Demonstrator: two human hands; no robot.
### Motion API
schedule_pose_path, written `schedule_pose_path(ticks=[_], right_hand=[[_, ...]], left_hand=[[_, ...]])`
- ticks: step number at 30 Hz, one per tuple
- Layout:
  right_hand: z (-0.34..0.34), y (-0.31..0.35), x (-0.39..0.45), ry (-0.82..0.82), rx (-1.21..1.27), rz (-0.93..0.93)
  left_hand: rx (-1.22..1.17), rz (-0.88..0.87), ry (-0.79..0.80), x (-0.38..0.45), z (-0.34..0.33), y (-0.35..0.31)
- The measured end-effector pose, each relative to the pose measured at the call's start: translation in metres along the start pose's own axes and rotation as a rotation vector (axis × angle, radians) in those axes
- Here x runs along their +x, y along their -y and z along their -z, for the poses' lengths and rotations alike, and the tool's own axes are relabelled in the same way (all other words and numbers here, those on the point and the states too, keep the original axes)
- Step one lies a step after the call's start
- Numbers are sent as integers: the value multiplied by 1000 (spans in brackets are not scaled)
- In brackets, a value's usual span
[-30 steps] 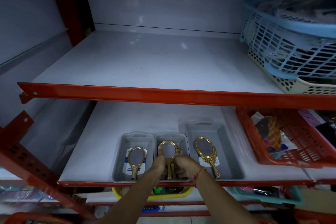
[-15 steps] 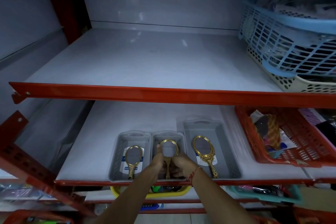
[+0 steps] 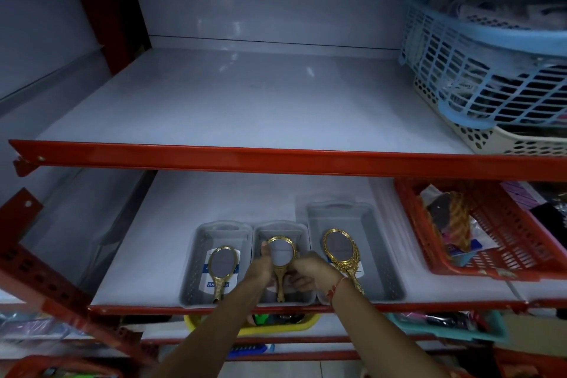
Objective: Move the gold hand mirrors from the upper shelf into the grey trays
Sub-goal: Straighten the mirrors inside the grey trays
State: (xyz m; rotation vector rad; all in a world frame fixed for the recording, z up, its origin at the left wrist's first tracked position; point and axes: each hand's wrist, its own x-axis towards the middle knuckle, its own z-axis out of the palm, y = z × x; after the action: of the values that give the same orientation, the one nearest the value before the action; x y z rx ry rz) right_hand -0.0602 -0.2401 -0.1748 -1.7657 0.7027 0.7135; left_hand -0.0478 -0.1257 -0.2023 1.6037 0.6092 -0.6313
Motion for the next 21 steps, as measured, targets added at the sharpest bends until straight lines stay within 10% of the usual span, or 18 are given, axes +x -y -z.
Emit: schedule_pose_path(ticks=[8,21], right_hand=[[66,3,16,-189,207,47],[117,-64,28,-362,91,-17]], left_hand=[[-163,-168,47,-2,-44,-29],[-36,84,273,-7,-121,-10]])
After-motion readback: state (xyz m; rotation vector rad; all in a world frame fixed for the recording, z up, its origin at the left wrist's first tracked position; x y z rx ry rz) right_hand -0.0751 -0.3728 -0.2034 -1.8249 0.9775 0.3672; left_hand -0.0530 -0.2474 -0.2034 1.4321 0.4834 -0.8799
